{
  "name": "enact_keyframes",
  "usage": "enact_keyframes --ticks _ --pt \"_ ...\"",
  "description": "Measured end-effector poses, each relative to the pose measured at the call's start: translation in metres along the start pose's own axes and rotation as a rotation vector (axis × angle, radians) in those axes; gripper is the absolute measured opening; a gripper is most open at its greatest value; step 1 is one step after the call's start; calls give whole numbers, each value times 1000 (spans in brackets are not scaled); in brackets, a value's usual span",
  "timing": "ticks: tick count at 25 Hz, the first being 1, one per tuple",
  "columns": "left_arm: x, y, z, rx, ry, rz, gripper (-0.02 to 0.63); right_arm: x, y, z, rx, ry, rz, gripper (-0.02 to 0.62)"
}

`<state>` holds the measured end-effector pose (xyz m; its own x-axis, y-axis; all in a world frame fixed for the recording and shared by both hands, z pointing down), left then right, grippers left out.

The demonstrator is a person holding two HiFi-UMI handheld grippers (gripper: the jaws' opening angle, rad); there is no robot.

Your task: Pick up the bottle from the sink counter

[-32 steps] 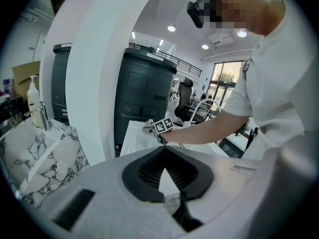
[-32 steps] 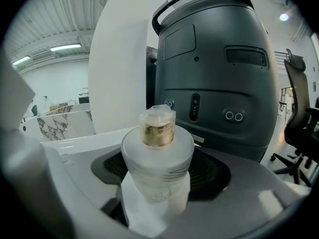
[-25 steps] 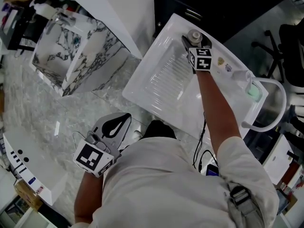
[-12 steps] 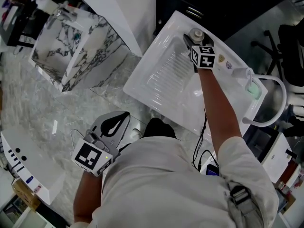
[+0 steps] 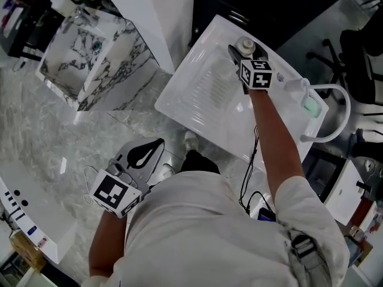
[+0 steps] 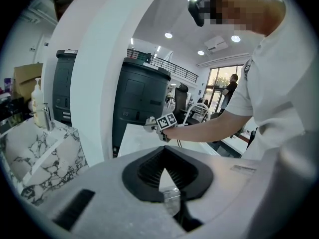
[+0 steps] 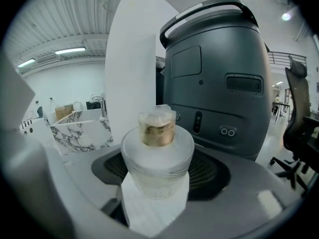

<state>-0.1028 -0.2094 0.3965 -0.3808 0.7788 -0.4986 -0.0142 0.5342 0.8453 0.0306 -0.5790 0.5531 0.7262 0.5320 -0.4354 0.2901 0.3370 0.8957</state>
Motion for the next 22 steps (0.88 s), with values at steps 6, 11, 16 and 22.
enact_keyframes --ticks 6,11,16,22 --pt "22 1 13 -23 22 31 6 35 -27 -33 16 -28 22 347" --pt "40 8 20 -32 37 50 6 65 -51 -63 29 -58 37 347" --pt "58 18 23 -37 53 67 6 94 -68 -95 43 -83 45 347" --pt "80 25 28 -35 69 97 6 128 -91 -132 58 -117 66 347"
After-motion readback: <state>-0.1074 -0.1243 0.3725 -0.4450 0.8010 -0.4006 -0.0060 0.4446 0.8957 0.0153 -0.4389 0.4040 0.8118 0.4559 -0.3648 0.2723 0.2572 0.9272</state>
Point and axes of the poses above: the fingertips, and each gripper's own axes: x backward along the fingers, z to its right, y out of its underside, the point moved 1 cm from there along x, backward along the fingers, and after that the axes turned 11 degrees about -y, right-handed, at the moved point
